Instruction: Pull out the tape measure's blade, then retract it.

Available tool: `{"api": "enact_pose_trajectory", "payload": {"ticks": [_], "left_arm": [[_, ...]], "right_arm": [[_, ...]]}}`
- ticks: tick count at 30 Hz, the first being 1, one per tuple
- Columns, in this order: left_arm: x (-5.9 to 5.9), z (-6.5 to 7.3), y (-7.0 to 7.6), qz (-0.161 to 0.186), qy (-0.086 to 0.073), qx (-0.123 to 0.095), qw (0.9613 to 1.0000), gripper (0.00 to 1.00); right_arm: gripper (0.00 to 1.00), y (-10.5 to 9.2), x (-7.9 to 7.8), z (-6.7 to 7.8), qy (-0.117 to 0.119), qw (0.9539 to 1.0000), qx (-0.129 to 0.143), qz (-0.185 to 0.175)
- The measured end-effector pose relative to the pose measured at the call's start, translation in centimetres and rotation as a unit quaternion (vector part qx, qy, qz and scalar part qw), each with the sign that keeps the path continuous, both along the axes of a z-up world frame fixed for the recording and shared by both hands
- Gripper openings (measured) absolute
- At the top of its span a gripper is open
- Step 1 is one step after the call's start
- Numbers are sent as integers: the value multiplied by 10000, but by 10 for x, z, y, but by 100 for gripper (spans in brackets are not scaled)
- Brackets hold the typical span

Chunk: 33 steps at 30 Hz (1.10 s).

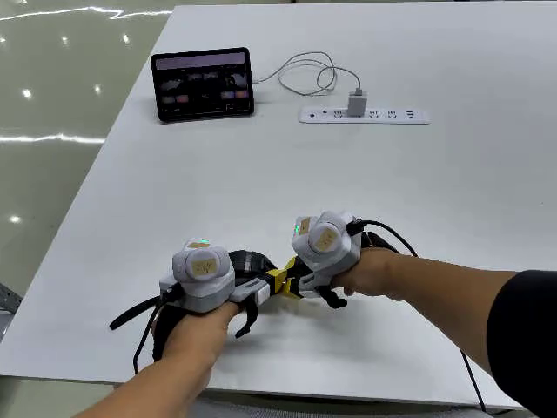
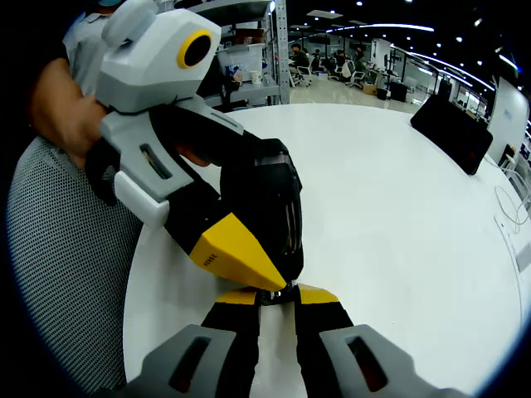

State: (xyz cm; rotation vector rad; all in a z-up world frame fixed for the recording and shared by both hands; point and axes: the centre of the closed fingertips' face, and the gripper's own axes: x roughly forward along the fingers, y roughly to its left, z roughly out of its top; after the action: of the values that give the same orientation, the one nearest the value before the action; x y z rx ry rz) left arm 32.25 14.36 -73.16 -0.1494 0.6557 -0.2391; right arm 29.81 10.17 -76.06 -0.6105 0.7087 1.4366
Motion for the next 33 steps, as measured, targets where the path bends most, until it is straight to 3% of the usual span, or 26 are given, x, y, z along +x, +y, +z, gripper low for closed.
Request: {"api": "enact_pose_trajectory", "payload": {"ticks": [6, 11, 13, 18, 19, 21, 23, 27, 30, 33], "left_arm": [[0, 1, 0, -26, -50, 2, 10000, 65], [-1, 1, -1, -155, 12, -33, 9999, 66], [-2, 0, 2, -73, 112, -142, 9998, 67], [6, 9, 16, 149, -89, -128, 9998, 90], [7, 10, 19, 233, -72, -178, 9995, 94], [0, 4, 19, 303, 284, -350, 9985, 97], [3, 7, 21, 261, 127, -365, 9989, 100], [2, 10, 19, 108, 158, -406, 9990, 100], [1, 8, 20, -264, 192, -145, 9994, 100], [2, 14, 18, -563, 32, -123, 9983, 100]], "right_arm": [[12, 0, -1, 0, -63, 10000, -70, 17], [14, -3, -6, 1, -107, 9999, -114, 35], [15, -4, -6, 3, -164, 9998, -104, 58], [16, -6, -5, 8, -133, 9999, -51, 40], [16, -7, -4, 9, -128, 9999, -57, 14], [18, -8, -3, 10, -127, 9999, -36, 15], [22, -8, -4, 11, -87, 10000, -13, -15], [29, -9, -6, 12, -48, 10000, 0, -21], [32, -14, -8, 14, -34, 10000, 7, -60], [36, -17, -9, 16, -14, 9999, 65, -128]]}}
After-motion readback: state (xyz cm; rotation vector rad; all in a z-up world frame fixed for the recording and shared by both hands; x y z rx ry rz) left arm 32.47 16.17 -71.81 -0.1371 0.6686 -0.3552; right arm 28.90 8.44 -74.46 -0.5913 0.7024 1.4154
